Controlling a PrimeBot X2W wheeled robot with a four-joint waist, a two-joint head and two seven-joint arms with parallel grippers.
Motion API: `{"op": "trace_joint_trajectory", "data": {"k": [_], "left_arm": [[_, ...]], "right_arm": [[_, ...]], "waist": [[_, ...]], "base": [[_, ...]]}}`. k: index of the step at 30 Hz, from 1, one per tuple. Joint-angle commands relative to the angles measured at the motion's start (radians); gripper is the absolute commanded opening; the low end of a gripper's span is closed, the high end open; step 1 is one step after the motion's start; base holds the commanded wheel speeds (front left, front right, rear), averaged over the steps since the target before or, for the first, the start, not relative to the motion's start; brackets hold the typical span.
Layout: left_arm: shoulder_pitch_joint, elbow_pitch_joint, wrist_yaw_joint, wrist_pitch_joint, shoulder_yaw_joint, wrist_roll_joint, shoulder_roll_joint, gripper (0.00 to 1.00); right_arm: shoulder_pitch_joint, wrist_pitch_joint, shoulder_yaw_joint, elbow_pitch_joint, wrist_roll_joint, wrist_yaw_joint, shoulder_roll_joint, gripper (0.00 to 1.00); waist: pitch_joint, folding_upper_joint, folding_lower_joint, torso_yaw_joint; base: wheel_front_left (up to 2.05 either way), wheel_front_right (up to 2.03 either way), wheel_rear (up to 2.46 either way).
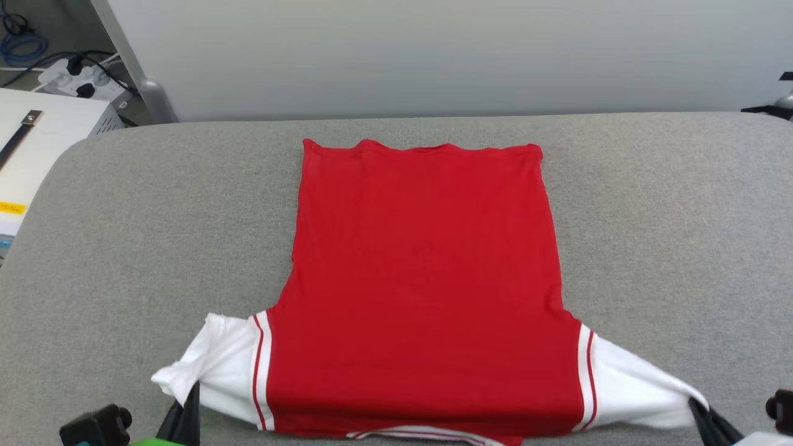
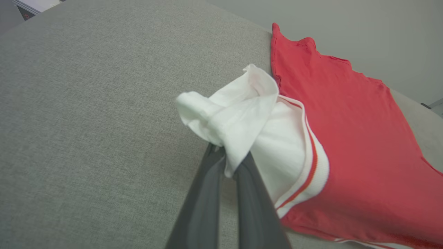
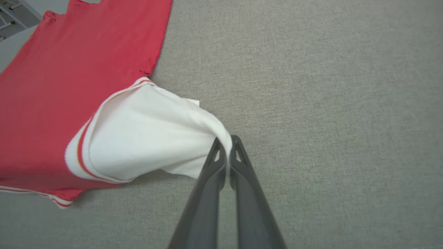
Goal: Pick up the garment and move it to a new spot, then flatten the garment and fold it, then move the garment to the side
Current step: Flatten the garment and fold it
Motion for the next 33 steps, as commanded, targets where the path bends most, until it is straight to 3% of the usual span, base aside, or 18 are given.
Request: {"op": "trace_joint_trajectory", "data": {"k": [1, 8, 9, 10, 11, 12, 17, 22, 29, 33], "left_arm": [[0.029, 0.012, -0.011, -0.027, 0.005, 0.001, -0.005, 0.00], [0.033, 0.098, -0.077, -0.089, -0.029, 0.051, -0.073, 0.00], [0.025, 0.110, -0.087, -0.093, -0.035, 0.067, -0.080, 0.00], [0.016, 0.119, -0.095, -0.096, -0.040, 0.079, -0.085, 0.00], [0.004, 0.127, -0.102, -0.098, -0.045, 0.098, -0.092, 0.00], [-0.006, 0.133, -0.107, -0.100, -0.047, 0.112, -0.099, 0.00], [-0.056, 0.140, -0.135, -0.104, -0.043, 0.158, -0.143, 0.00], [-0.091, 0.117, -0.138, -0.105, -0.038, 0.215, -0.160, 0.00], [-0.158, 0.089, -0.156, -0.105, -0.062, 0.273, -0.191, 0.00], [-0.207, 0.075, -0.176, -0.105, -0.076, 0.286, -0.213, 0.00]], "right_arm": [[0.035, 0.006, -0.012, 0.006, -0.013, -0.002, 0.010, 0.00], [0.059, -0.033, 0.006, 0.135, -0.017, -0.002, 0.063, 0.00], [0.051, -0.043, 0.009, 0.154, -0.013, -0.002, 0.067, 0.04], [0.041, -0.052, 0.014, 0.166, -0.009, -0.002, 0.068, 0.29], [0.025, -0.065, 0.023, 0.176, 0.001, -0.002, 0.069, 0.43], [0.009, -0.082, 0.030, 0.178, 0.010, -0.002, 0.068, 1.00], [-0.095, -0.165, 0.045, 0.168, 0.057, -0.002, 0.047, 1.00], [-0.244, -0.197, 0.027, 0.186, 0.031, -0.002, -0.003, 1.00], [-0.537, -0.147, 0.060, 0.291, 0.020, -0.002, -0.093, 1.00], [-0.707, -0.038, 0.106, 0.403, 0.045, -0.002, -0.159, 1.00]], "waist": [[-0.012, 0.0000, 0.0001, 0.010], [-0.014, 0.0000, 0.0001, 0.023], [-0.012, 0.0000, 0.0001, 0.026], [-0.010, 0.0000, 0.0001, 0.029], [-0.008, 0.0000, 0.0001, 0.033], [-0.007, 0.0000, 0.0001, 0.036], [0.007, 0.0000, 0.0001, 0.054], [0.036, 0.0000, 0.0001, 0.072], [0.131, 0.0000, 0.0001, 0.128], [0.195, 0.0000, 0.0001, 0.171]], "base": [[0.00, 0.00, 0.00], [0.00, 0.00, 0.00], [0.00, 0.00, 0.00], [0.00, 0.00, 0.00], [0.00, 0.00, 0.00], [0.00, 0.00, 0.00], [0.00, 0.00, 0.00], [0.00, 0.00, 0.00], [0.00, 0.00, 0.00], [0.00, 0.00, 0.00]]}}
